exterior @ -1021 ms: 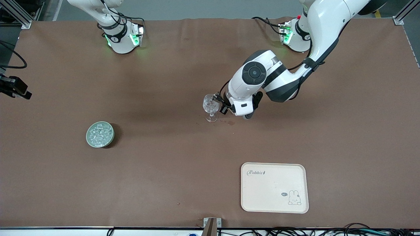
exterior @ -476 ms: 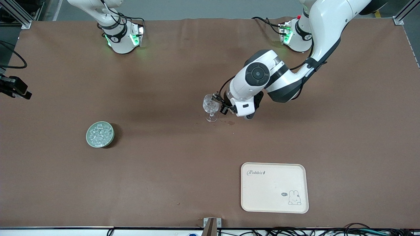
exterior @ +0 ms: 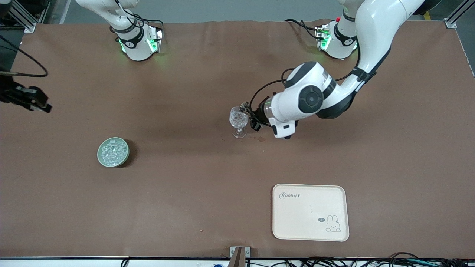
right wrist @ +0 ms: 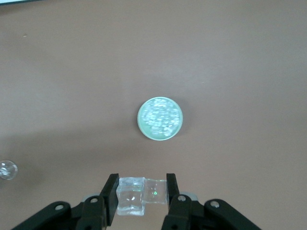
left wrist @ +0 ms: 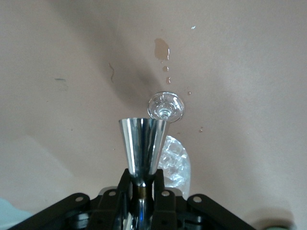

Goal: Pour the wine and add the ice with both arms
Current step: 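Move the jigger toward the tray while the right gripper brings ice over the glass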

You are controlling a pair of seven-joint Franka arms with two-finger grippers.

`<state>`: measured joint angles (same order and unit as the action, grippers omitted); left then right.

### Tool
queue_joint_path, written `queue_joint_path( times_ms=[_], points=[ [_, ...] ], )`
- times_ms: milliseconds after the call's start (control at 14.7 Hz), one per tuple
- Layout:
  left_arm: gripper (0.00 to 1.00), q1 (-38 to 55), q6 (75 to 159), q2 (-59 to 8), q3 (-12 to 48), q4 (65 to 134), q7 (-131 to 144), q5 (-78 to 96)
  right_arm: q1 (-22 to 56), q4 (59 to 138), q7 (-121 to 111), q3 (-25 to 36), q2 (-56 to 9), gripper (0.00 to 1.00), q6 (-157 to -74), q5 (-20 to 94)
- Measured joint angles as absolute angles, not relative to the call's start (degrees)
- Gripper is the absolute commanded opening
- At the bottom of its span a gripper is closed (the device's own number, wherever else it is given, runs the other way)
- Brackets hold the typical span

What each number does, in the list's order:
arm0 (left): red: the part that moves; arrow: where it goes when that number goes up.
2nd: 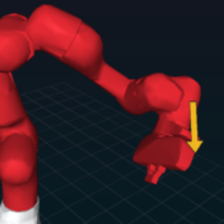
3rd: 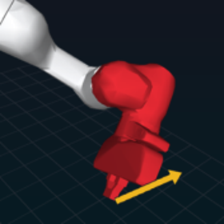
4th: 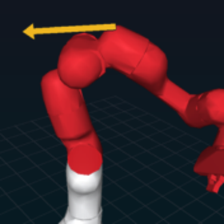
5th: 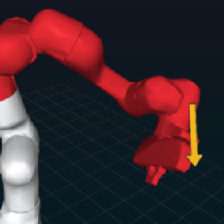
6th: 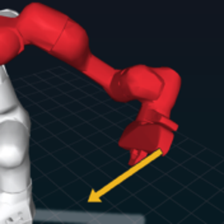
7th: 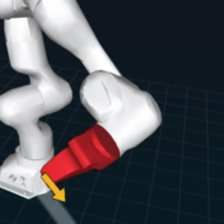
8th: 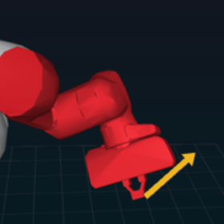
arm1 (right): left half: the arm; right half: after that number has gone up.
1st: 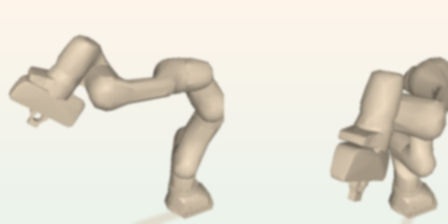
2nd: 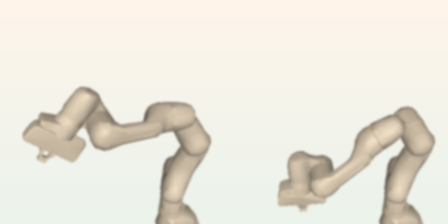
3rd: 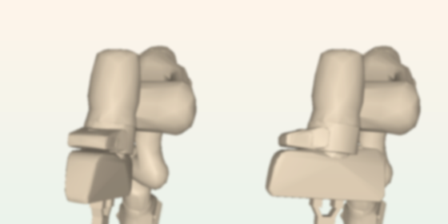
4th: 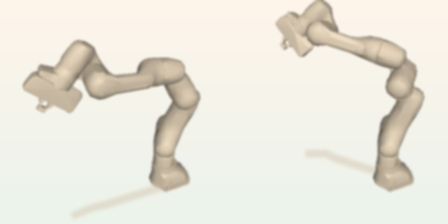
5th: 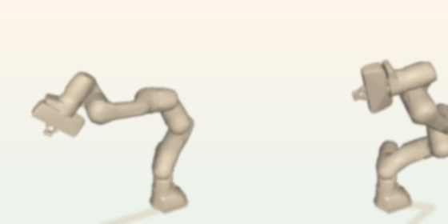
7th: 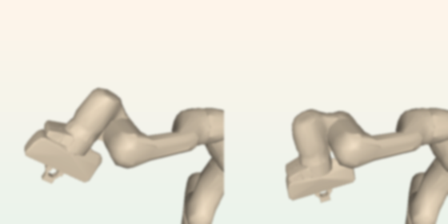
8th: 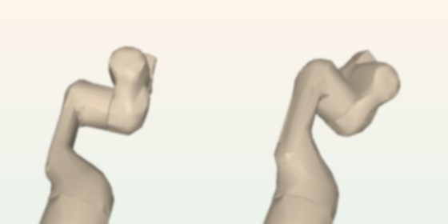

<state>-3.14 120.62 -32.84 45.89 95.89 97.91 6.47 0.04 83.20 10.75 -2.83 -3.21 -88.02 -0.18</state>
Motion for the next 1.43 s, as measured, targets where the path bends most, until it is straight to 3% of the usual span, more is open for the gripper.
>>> queue_joint_path(
  times_ms=[612,817,1089,1429],
  points=[
    [0.01,-2.73,111.78,-26.61,21.41,93.94,71.57,35.89,2.80,83.60,45.16,-25.11,-4.73,0.01,-90.55,-0.48],
    [0.01,-2.60,111.59,-29.65,14.53,90.14,68.20,42.92,8.27,83.92,55.07,-26.52,-8.73,0.01,-95.29,-0.74],
    [0.01,-2.31,112.02,-38.71,8.32,80.36,67.09,54.11,17.67,83.63,69.21,-26.61,-16.78,0.01,-101.90,-5.54],
    [0.01,-2.32,117.84,-47.84,3.81,74.70,62.52,69.10,24.86,81.39,78.87,-26.56,-26.41,0.01,-106.66,-12.36]
  ],
)
